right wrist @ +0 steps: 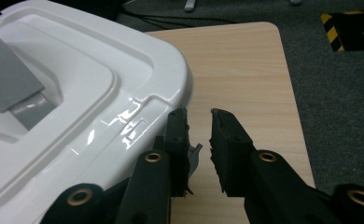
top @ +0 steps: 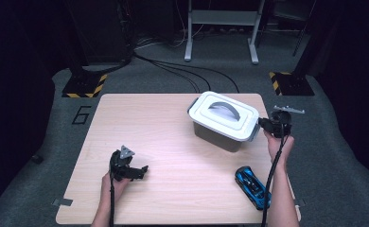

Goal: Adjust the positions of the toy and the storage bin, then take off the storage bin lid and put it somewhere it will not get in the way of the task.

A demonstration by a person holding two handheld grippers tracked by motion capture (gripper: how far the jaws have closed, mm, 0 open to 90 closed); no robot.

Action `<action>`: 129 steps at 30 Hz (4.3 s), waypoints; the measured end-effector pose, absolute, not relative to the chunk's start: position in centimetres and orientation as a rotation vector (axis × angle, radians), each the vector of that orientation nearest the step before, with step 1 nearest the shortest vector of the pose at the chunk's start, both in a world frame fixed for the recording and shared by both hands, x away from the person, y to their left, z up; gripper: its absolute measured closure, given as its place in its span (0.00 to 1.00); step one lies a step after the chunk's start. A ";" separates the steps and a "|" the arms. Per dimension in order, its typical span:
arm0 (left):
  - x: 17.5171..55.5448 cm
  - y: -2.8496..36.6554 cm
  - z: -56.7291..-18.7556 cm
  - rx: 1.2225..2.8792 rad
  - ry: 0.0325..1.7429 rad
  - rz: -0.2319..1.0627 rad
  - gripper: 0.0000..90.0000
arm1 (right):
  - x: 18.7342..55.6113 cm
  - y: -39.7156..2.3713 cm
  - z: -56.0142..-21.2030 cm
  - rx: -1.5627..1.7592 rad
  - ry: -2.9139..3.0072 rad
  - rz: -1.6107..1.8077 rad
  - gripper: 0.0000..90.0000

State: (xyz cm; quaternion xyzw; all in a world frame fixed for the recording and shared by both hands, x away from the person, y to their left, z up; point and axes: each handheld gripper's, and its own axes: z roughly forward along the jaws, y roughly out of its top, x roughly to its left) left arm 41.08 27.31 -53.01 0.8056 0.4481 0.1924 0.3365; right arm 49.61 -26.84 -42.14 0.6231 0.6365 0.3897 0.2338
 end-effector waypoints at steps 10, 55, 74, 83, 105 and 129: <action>41.1 27.4 -52.9 2.119 1.158 0.501 0.01 | 49.1 -26.9 -43.1 1.752 1.752 1.171 0.90; 41.1 27.3 -53.0 2.096 1.170 0.499 0.01 | 50.4 -14.7 -36.8 1.164 2.258 1.036 0.40; 41.1 27.3 -53.0 2.102 1.163 0.499 0.01 | 53.5 -10.5 -37.1 1.127 2.296 0.870 0.74; 41.1 27.3 -53.0 2.098 1.163 0.501 0.01 | 52.8 -8.6 -37.0 1.201 2.283 0.867 0.75; 41.1 27.3 -53.0 2.100 1.163 0.502 0.01 | 52.2 -6.3 -36.8 1.268 2.273 0.841 0.75; 41.1 27.4 -52.9 2.128 1.145 0.501 0.01 | 50.4 -8.1 -32.9 1.173 2.193 0.894 0.75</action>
